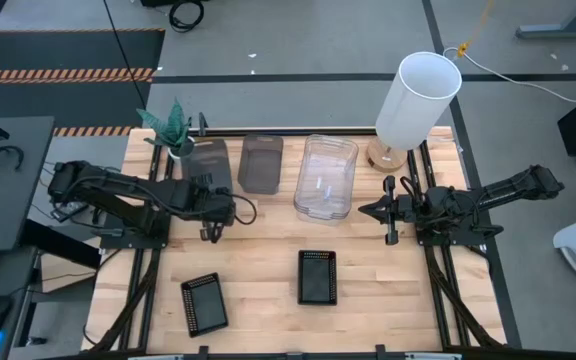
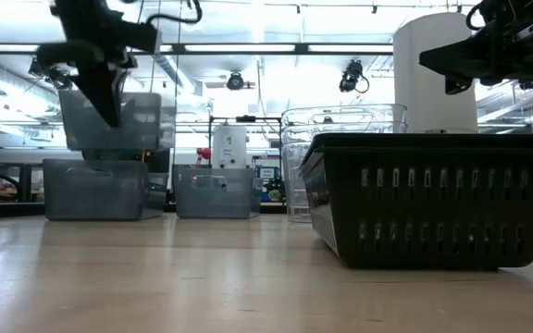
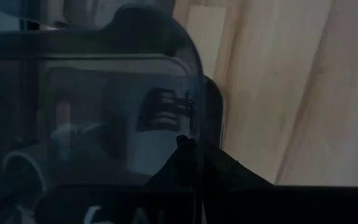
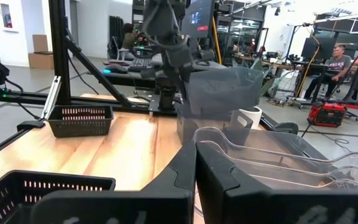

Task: Stack baskets by color
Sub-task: Stack the bottom black bin on the top left black bin

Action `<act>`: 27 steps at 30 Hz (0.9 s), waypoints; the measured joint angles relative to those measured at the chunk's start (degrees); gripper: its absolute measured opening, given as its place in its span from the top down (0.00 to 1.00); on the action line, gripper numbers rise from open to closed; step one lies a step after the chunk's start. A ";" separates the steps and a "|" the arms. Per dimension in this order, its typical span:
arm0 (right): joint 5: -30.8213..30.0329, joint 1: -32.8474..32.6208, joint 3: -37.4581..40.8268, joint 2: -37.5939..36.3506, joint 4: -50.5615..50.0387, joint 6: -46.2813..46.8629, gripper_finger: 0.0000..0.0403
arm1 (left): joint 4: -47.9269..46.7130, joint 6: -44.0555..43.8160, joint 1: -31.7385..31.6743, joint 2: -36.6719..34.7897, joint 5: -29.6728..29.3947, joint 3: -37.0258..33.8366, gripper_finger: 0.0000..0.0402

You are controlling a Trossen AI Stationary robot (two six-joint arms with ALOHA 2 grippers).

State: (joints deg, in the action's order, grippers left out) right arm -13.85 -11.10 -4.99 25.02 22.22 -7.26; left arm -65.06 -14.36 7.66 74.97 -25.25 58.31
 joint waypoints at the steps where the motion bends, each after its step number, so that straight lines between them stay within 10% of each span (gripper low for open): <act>1: 0.02 0.00 0.00 -0.01 0.02 -0.01 0.96 | 0.54 0.63 -0.66 -0.15 0.45 -0.84 0.98; 17: 0.02 0.01 0.00 0.00 0.03 -0.01 0.96 | 7.55 4.45 -7.13 -0.47 14.29 -6.58 0.95; 27: 0.02 -0.01 0.00 0.00 0.02 -0.01 0.96 | 5.37 3.05 -7.08 -0.45 13.93 -4.29 0.61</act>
State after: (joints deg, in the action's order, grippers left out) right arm -13.82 -11.11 -4.99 25.02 22.24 -7.27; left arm -59.69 -11.31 0.58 74.52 -11.31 54.02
